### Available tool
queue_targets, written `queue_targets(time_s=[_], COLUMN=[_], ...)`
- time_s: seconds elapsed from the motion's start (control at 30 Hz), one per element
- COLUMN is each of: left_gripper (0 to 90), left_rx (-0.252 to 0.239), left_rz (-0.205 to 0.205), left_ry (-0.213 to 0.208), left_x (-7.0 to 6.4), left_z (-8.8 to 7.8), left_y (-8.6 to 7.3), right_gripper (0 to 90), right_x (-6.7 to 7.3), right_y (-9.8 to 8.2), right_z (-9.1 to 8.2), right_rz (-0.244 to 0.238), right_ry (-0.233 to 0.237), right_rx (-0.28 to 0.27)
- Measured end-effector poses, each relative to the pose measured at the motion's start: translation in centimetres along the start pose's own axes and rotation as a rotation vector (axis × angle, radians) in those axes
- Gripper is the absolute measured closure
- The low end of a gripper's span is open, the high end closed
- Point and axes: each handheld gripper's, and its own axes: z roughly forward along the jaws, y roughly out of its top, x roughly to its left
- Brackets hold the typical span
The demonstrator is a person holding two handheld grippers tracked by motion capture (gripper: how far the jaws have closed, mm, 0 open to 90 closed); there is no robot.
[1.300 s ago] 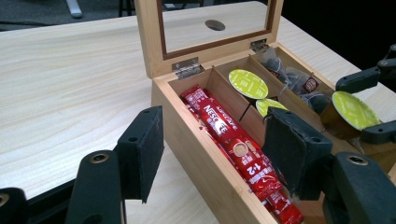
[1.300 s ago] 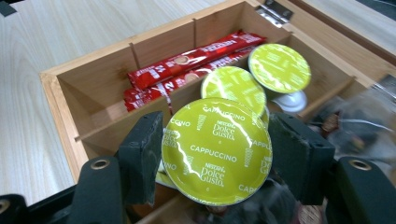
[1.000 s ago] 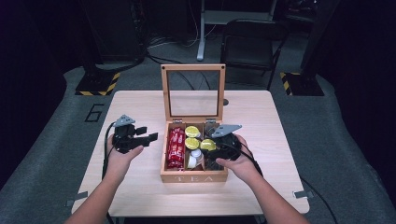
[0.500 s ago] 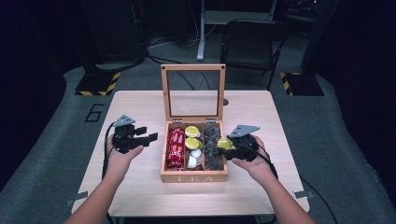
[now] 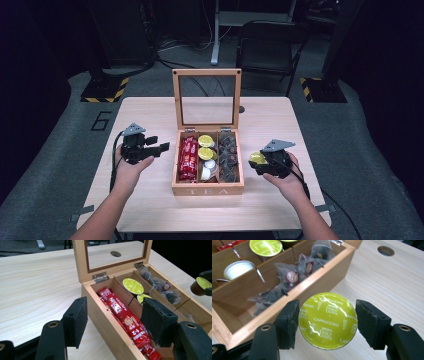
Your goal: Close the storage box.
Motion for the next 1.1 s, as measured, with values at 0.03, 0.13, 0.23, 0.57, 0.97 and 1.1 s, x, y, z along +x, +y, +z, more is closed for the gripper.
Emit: queue_targets(time_s=[0.03,0.13,0.23,0.57,0.97,1.1], left_gripper=[38.0,38.0,38.1,38.0,38.1,38.0], left_rx=[0.000,0.002,-0.001,0.001,0.004,0.001], left_rz=[-0.001,-0.001,-0.002,-0.003,0.000,0.000], left_ry=[0.000,0.000,0.002,0.000,-0.004,-0.008], left_x=[0.0,0.0,0.0,-0.1,-0.4,-0.4], left_z=[0.0,0.0,0.0,0.1,0.3,0.4], left_y=[0.0,0.0,0.0,0.0,0.0,0.0], right_gripper=[36.7,36.7,36.7,36.8,36.7,36.7], right_x=[-0.1,-0.4,-0.7,-1.5,-3.6,-4.0], right_y=[-0.2,-0.9,-1.4,-3.3,-5.8,-6.3], right_z=[-0.1,-0.1,-0.3,-0.1,-0.4,-0.4], right_rz=[0.010,0.039,0.027,0.042,0.151,0.182], right_ry=[0.001,-0.021,-0.050,-0.121,-0.172,-0.195], right_rx=[0.002,-0.007,-0.004,0.031,0.046,0.061])
